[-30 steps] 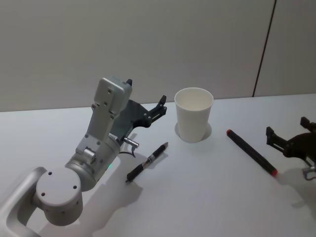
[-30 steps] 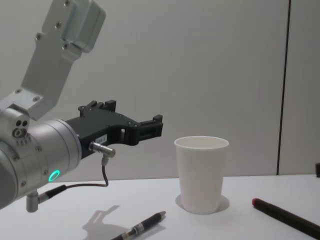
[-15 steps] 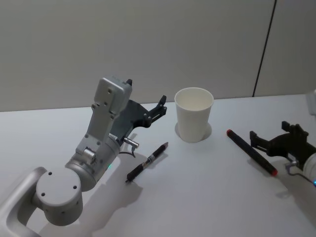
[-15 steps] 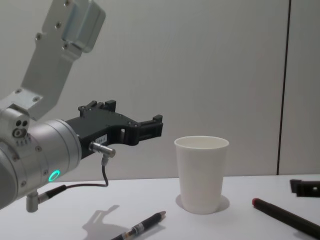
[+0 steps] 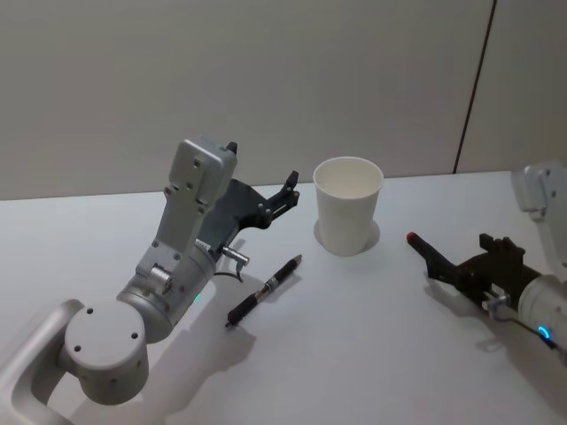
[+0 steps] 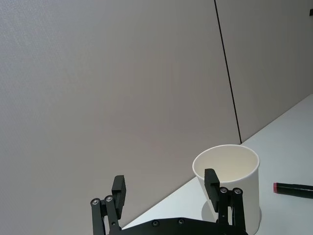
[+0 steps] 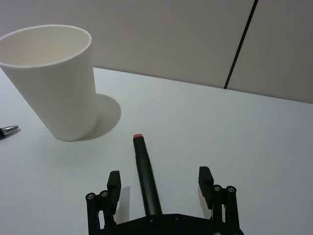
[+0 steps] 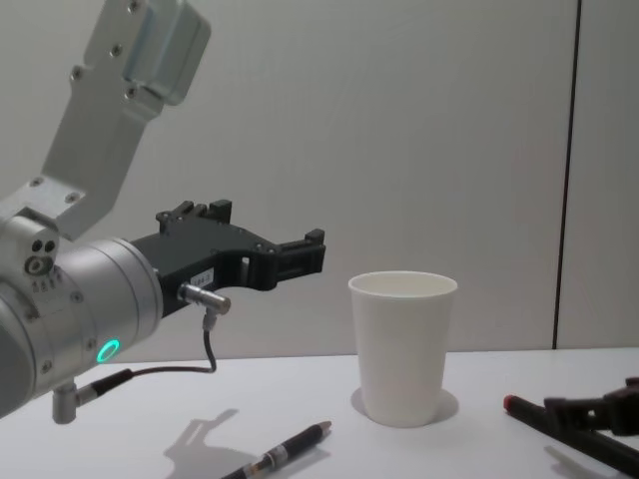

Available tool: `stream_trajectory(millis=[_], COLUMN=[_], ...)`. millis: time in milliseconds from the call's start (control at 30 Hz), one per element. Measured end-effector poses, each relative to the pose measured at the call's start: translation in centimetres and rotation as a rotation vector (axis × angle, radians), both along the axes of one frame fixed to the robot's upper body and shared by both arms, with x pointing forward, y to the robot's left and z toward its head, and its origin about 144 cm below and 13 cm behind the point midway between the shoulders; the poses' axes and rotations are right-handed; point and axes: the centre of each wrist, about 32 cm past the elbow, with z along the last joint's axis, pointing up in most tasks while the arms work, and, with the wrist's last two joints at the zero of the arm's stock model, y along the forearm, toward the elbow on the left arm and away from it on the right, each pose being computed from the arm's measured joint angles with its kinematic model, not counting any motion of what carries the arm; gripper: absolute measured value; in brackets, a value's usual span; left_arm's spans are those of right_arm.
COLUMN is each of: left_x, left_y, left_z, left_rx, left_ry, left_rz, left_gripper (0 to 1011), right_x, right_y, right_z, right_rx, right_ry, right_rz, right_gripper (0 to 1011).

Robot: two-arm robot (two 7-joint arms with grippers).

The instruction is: Place the pen into the pen holder.

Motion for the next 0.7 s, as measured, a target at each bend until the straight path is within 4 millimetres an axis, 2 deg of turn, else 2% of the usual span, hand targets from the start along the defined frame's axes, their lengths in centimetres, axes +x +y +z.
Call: stream_trajectory(millis=[700], left_x=[0.0], left_y=[0.0], left_z=[0.0], left_rx=[0.000], left_ry=[0.000], left_rz=[0.000], left_gripper=[1001], right_x=[0.1], right_y=[1.0], right_z=[-1.1], right_rx=[-0.017], right_ry=[0.059], right_rz=[-0.005], right_gripper=[1001])
